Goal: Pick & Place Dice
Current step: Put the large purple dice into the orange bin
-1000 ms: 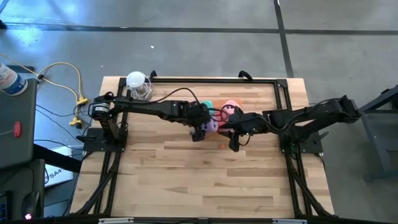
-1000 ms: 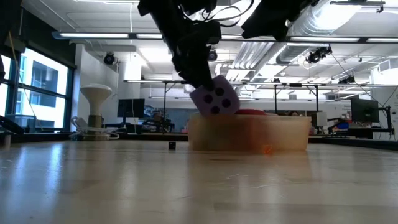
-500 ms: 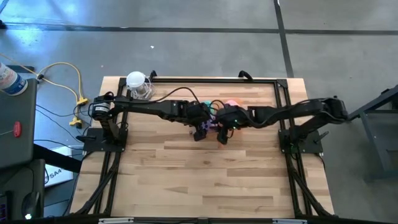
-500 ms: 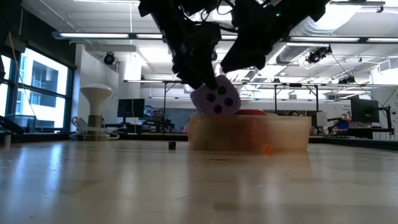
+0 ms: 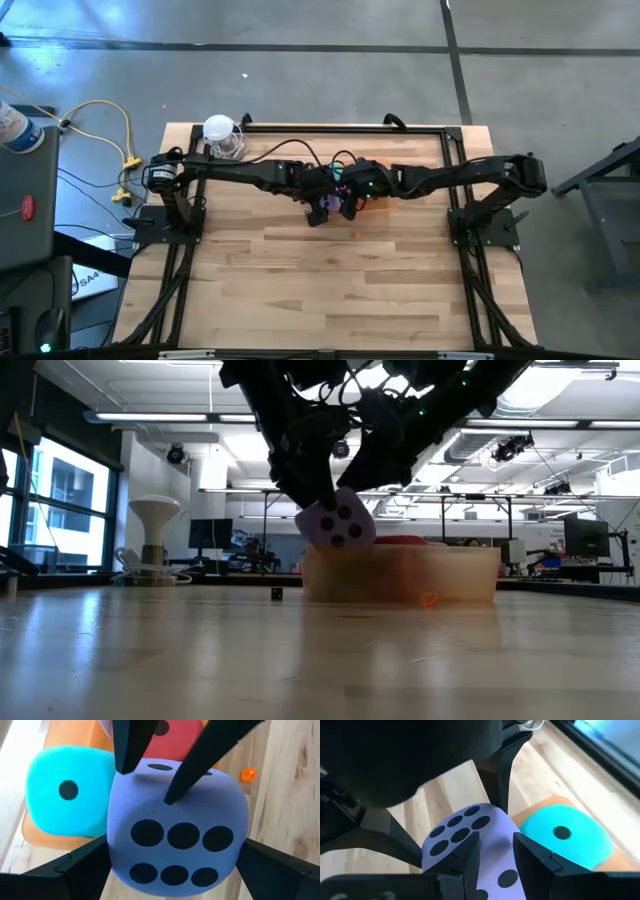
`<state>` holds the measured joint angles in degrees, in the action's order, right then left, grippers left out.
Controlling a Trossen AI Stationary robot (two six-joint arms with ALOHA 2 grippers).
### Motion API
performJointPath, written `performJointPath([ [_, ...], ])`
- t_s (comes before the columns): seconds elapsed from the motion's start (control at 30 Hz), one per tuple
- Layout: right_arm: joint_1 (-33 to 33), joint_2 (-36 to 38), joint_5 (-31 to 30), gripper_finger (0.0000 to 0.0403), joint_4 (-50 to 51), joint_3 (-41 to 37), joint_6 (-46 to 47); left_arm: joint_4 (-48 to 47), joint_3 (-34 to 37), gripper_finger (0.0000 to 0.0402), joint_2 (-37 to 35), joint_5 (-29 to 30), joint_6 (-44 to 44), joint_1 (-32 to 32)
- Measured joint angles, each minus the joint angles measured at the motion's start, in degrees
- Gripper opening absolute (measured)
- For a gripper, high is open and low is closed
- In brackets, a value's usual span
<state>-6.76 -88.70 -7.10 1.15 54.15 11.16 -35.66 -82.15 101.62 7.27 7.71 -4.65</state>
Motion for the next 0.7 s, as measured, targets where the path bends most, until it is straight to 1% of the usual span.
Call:
performJointPath([
  [0.07, -0.1, -1.9, 1.1, 0.0111, -0.4, 0.1, 0.9, -0.8, 0.0, 0.037, 0.0, 0.1, 0.0, 0.0],
  [0.17, -0.1, -3.6, 0.1, 0.0111, -0.6, 0.2, 2.0, -2.0, 0.0, 0.037, 0.0, 0.1, 0.1, 0.0],
  [0.37, -0.2, -3.9, -1.3, 0.0111, -0.2, 0.2, 2.8, -2.3, 0.0, 0.037, -0.3, 0.0, -0.4, -0.3],
  [0.7, -0.3, -4.0, -1.4, 0.0111, 0.0, 0.2, 4.0, -3.7, 0.0, 0.037, -2.8, 0.5, -2.7, -0.8],
])
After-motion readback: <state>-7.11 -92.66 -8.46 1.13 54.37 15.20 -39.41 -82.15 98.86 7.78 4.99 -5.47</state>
